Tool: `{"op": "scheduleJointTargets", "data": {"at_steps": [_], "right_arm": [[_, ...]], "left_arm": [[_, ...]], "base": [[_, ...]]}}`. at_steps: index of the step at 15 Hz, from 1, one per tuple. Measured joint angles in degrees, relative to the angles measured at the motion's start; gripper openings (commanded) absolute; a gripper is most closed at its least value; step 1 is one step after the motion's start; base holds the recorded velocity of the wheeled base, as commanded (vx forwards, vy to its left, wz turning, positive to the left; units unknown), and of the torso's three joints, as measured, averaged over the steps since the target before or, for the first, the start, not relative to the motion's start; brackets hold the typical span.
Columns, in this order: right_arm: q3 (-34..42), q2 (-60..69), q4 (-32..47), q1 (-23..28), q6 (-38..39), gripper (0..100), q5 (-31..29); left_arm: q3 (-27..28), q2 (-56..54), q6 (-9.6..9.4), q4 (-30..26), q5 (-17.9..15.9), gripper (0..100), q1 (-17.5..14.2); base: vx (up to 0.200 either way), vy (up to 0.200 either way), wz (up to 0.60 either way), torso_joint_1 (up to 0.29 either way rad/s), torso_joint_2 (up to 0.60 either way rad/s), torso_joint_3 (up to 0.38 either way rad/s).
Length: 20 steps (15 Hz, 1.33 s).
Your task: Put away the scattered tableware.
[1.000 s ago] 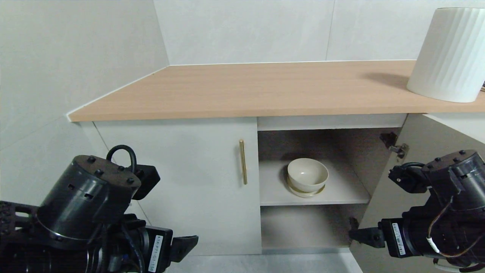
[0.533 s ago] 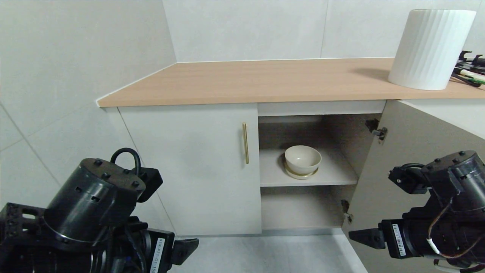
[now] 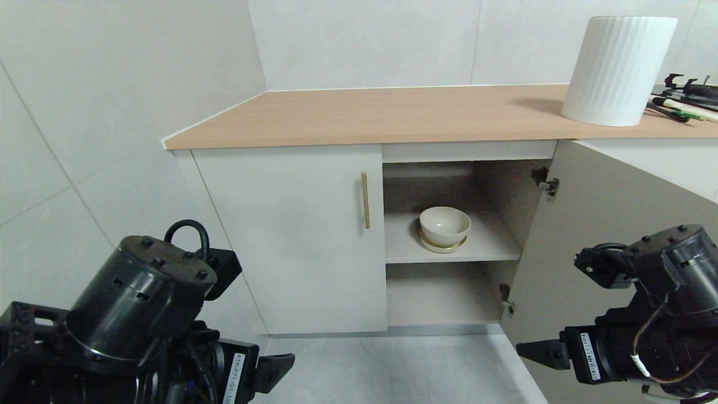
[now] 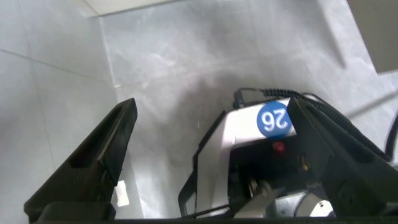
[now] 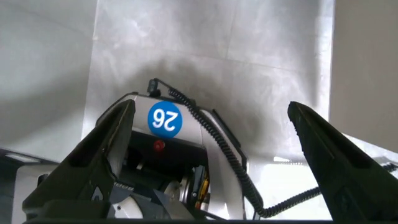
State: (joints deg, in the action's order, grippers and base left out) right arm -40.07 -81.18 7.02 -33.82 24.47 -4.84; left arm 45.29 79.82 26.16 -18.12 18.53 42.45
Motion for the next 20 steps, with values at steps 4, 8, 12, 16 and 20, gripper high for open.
{"op": "scheduleJointTargets", "data": {"at_steps": [4,8,12,16,20], "right_arm": [[-0.02,0.12,0.01,-0.06,-0.02,100,-0.06],[-0.02,0.89,0.20,-0.13,-0.04,100,0.00],[-0.35,5.16,8.06,-1.85,-3.75,100,0.11],[-0.63,11.12,20.04,-5.66,-10.81,100,0.38],[-1.27,17.62,30.15,-7.25,-15.56,100,-0.82]], "left_arm": [[-0.04,0.24,0.02,0.00,0.62,100,0.00],[-0.11,0.66,-0.06,0.00,1.80,100,0.00],[-0.20,0.96,-0.09,0.06,2.43,100,0.07],[-0.11,1.02,-0.09,0.00,2.44,100,0.05],[-0.15,1.12,-0.09,0.06,2.44,100,0.02]], "base": [[0.000,0.000,0.00,0.000,0.00,0.000],[0.000,-0.150,0.00,0.001,0.00,0.003],[0.000,-0.200,0.00,0.005,0.00,0.002],[0.000,-0.200,0.00,-0.002,0.00,0.004],[0.000,-0.050,0.00,-0.002,0.00,0.001]]}}
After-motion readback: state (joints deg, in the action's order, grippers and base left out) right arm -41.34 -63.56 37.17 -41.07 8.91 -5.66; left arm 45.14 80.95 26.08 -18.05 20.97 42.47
